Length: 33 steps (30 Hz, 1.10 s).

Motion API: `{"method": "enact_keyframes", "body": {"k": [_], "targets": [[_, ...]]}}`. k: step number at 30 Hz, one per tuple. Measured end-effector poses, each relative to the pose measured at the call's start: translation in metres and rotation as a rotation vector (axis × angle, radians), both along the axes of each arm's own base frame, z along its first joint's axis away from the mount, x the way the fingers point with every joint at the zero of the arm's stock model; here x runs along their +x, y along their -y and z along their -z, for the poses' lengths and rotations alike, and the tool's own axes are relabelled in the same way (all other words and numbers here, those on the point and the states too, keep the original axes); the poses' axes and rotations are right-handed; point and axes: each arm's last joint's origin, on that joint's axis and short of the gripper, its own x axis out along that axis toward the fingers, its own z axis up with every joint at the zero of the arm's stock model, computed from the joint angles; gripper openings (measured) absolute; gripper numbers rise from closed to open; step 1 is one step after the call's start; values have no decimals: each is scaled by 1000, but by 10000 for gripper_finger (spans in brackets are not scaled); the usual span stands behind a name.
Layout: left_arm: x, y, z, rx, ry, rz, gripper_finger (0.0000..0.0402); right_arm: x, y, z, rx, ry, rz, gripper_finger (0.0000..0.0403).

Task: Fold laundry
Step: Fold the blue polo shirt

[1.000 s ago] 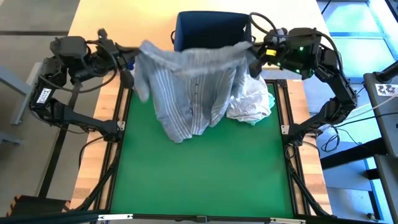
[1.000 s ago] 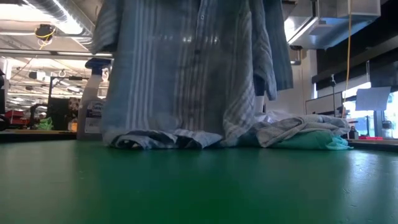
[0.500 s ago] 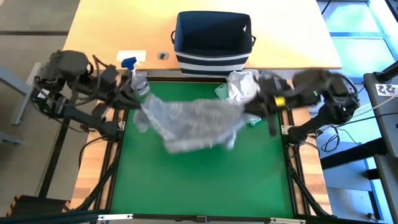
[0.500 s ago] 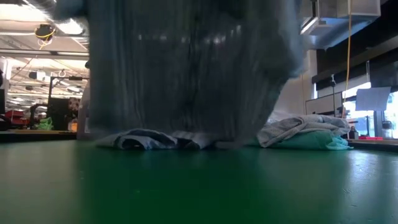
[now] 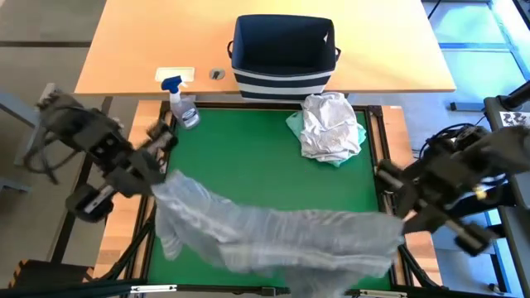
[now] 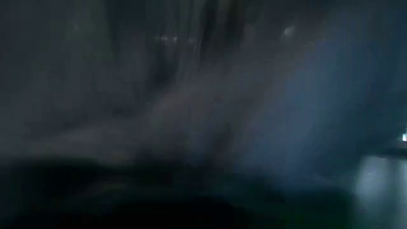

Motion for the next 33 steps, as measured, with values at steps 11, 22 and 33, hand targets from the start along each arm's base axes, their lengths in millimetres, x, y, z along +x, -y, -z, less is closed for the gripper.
{"method": "enact_keyframes", "body": {"k": [11,22,33], "targets": [[-27,-31,-6,118,-130,-747,5,-30,53,8,-212,-136,405,17],[-5,-48,121,242,-800,-1238,5,30,86,118,-726,-771,917,17],[16,-74,252,401,-1083,-1571,5,105,154,259,-914,-1001,1135,17]]}}
